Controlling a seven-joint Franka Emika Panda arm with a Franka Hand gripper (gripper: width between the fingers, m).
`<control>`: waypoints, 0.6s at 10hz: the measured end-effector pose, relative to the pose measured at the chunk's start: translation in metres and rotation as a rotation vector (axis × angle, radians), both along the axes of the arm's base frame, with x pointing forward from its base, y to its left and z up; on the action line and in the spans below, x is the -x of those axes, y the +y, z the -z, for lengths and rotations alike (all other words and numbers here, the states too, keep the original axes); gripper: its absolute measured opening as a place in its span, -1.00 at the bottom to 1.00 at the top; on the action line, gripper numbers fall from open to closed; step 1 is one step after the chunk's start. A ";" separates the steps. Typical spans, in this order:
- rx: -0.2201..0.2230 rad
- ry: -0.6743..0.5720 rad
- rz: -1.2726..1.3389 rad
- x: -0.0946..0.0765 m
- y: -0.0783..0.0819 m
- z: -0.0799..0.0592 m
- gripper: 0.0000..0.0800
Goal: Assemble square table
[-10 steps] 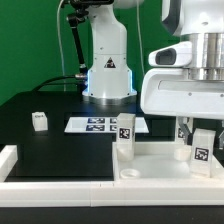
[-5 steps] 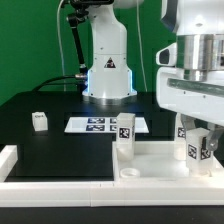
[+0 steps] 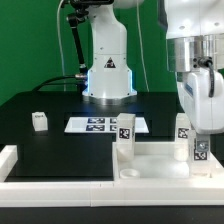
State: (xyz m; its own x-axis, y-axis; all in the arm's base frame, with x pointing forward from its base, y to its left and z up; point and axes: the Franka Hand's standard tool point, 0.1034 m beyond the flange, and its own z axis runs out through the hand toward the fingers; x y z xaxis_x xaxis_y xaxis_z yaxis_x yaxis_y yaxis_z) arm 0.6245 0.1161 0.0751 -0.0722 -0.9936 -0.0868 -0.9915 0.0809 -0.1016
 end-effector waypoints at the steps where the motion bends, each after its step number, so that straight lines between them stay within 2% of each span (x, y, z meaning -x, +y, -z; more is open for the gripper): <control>1: 0.025 -0.017 -0.105 -0.001 0.001 -0.001 0.21; 2: 0.071 -0.058 -0.307 -0.004 0.006 -0.002 0.50; 3: 0.097 -0.071 -0.501 -0.004 0.011 -0.002 0.59; 6: 0.142 -0.084 -0.789 -0.004 0.009 -0.001 0.62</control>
Offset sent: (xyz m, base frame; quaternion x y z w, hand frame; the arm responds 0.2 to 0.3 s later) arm -0.0120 0.0340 -0.0021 0.0179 -0.0765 -0.4431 0.8930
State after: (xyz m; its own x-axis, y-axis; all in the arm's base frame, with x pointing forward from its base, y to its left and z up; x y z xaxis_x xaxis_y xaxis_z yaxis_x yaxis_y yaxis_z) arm 0.6284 0.1252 0.0766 0.6568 -0.7508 0.0703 -0.7394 -0.6596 -0.1350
